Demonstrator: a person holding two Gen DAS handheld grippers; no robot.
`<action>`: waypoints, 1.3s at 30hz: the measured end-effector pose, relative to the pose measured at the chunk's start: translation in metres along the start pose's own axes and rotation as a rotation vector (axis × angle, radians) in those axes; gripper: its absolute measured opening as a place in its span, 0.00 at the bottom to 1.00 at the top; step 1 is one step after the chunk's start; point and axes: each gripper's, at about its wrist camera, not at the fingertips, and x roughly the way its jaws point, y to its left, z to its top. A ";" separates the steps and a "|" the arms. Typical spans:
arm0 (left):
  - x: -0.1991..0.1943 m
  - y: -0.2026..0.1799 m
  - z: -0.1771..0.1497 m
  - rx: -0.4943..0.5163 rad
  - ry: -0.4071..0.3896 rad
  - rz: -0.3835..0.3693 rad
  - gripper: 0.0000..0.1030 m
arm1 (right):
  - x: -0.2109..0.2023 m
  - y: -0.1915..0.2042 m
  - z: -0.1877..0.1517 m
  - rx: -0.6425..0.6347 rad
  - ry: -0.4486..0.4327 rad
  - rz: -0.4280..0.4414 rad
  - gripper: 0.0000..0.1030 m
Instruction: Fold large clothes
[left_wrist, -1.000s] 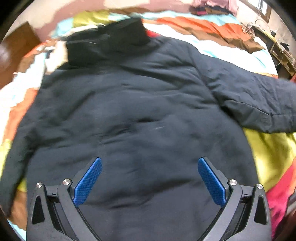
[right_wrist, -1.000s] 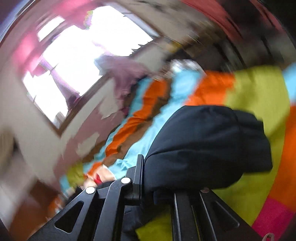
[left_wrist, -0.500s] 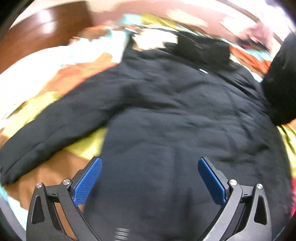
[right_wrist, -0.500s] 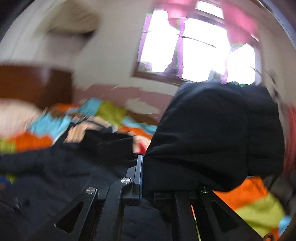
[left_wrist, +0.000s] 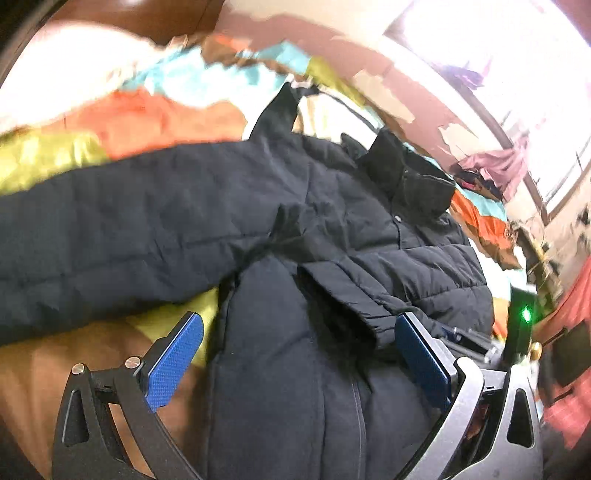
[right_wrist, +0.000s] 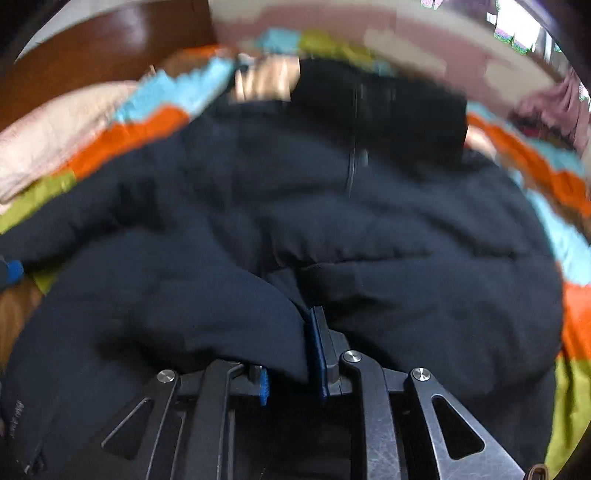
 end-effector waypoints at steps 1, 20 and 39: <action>0.005 0.003 0.002 -0.028 0.015 -0.015 0.99 | -0.002 -0.004 -0.001 0.011 -0.005 0.031 0.22; 0.063 -0.011 0.009 0.091 0.068 0.119 0.99 | -0.078 -0.133 -0.029 0.246 -0.247 -0.270 1.00; 0.077 -0.003 -0.005 0.144 0.116 0.262 0.99 | -0.008 -0.158 -0.039 0.381 -0.176 -0.324 1.00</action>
